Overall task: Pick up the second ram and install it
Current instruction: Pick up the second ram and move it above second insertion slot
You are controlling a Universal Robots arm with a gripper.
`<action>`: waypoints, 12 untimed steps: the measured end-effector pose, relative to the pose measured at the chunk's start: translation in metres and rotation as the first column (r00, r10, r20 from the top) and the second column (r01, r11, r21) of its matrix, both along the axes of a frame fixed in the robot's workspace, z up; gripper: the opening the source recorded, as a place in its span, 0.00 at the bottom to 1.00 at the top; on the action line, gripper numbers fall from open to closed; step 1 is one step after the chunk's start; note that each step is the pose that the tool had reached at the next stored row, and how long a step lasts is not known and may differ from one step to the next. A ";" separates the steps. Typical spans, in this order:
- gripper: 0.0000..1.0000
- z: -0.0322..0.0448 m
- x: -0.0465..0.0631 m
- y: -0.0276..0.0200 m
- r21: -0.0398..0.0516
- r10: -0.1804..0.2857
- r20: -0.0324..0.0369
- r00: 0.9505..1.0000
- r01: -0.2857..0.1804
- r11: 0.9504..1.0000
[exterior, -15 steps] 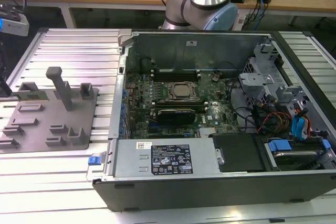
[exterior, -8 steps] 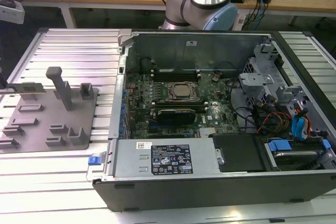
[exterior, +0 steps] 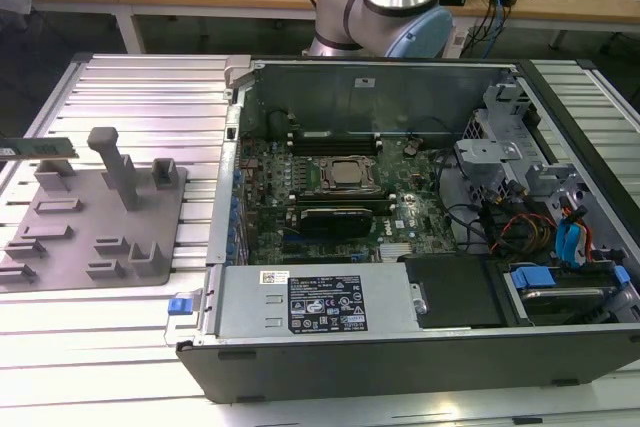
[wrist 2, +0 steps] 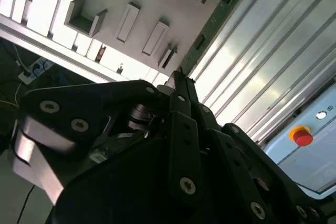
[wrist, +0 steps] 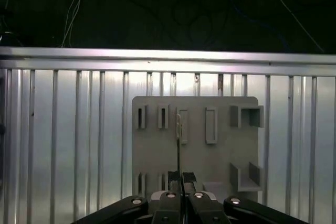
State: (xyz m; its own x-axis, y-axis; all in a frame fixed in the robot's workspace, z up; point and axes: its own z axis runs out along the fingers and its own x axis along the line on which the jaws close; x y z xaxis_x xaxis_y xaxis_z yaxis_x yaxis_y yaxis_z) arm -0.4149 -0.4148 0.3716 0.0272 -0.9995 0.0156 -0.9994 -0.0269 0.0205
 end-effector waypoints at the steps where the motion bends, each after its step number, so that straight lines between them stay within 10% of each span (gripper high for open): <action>1: 0.09 0.0028 0.000 0.0003 0.000 0.000 0.000 1.000 0.000 1.000; 12: 0.09 0.0471 0.000 0.0098 -0.003 0.000 0.000 1.000 0.000 1.000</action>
State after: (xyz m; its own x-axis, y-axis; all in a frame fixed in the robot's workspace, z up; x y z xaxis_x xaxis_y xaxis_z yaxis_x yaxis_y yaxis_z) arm -0.4148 -0.4050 0.4187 0.0272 -0.9995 0.0182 -0.9994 -0.0268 0.0205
